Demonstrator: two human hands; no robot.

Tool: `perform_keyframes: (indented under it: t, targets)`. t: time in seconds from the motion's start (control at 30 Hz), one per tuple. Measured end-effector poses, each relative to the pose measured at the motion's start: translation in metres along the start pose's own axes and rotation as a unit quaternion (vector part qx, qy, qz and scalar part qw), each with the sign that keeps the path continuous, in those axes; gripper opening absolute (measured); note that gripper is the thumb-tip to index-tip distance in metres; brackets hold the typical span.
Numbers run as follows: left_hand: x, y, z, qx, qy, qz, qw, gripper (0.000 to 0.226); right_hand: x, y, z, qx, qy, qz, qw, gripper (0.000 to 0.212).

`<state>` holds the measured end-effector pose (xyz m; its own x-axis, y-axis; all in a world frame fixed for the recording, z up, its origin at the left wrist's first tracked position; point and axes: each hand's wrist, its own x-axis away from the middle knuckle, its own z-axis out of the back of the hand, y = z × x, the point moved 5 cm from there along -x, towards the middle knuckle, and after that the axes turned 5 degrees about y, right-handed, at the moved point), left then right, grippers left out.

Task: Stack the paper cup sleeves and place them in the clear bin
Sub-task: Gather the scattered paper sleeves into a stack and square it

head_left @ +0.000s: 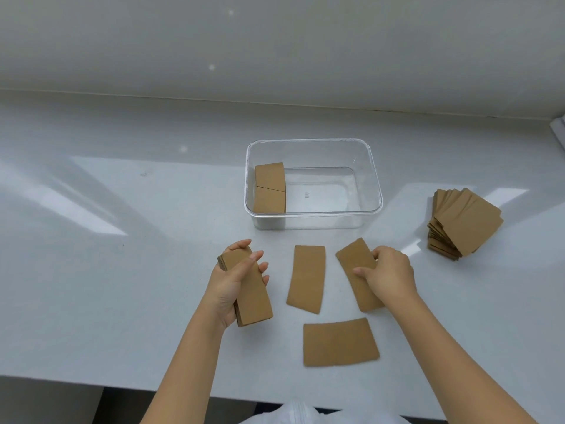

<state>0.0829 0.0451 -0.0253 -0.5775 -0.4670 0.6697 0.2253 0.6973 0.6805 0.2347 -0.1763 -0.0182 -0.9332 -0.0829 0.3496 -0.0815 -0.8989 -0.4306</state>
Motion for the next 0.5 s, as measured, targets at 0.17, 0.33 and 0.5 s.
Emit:
perform_keyframes:
  t: [0.17,0.33,0.5]
  targets:
    - [-0.004,0.003,0.011,-0.005,0.024,-0.009,1.000,0.020,0.026,-0.038,-0.013,-0.248,-0.091,0.002,0.964,0.011]
    - [-0.007,-0.002,0.017,-0.074,0.050,-0.025,0.996,0.023,0.040,-0.054,-0.057,-0.201,-0.094,-0.010,0.975,0.029]
    - [-0.007,-0.003,0.022,-0.089,0.043,-0.025,0.995,0.025,0.036,-0.062,-0.054,0.012,-0.013,0.057,0.998,0.037]
